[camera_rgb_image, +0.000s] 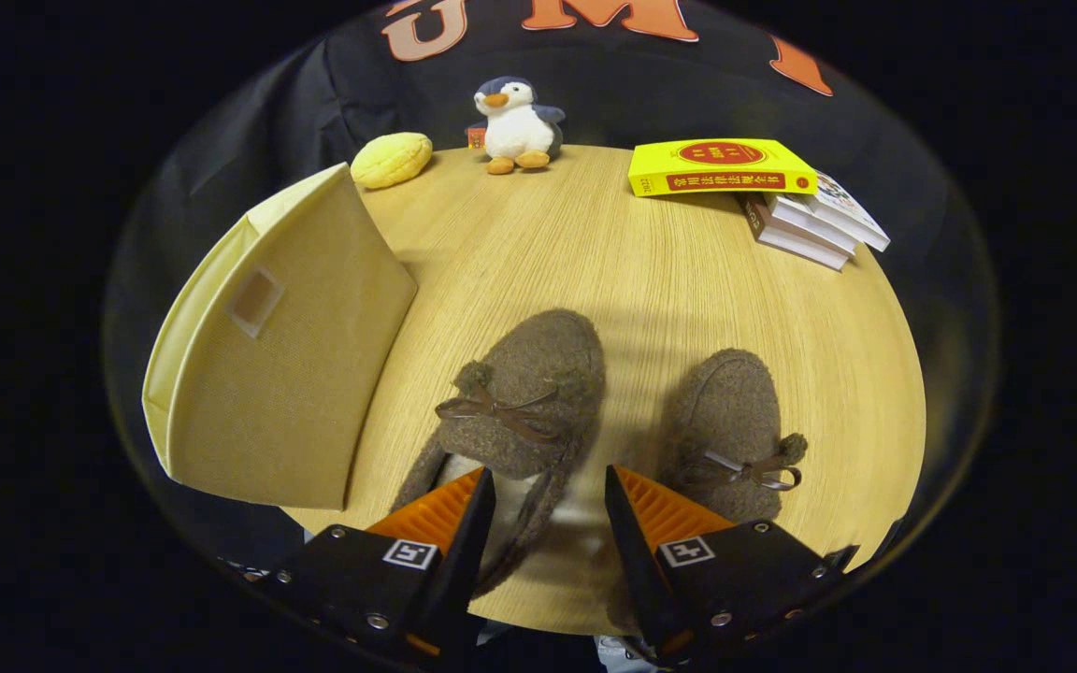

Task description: Open the storage box then place both shoes into the box .Put the left shoe in first, then the right shoe, with the right side of both shoes facing outward in a uniform manner.

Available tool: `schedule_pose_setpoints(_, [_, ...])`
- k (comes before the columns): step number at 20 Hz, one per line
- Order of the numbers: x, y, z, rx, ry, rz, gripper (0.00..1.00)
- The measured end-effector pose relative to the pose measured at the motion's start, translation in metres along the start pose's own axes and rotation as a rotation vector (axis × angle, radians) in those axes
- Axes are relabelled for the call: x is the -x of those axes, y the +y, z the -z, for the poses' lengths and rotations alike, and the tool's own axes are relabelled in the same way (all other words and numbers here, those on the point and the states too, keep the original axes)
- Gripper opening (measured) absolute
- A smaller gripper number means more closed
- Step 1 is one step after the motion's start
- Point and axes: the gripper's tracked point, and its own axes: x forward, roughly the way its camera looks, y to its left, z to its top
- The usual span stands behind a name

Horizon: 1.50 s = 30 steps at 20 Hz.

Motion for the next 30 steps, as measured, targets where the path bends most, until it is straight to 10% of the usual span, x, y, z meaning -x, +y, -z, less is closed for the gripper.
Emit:
schedule_pose_setpoints(12, [-0.022, 0.000, -0.016, -0.104, -0.033, 0.034, 0.03])
schedule_pose_setpoints(30, [0.109, 0.157, -0.149, -0.061, -0.121, -0.210, 0.02])
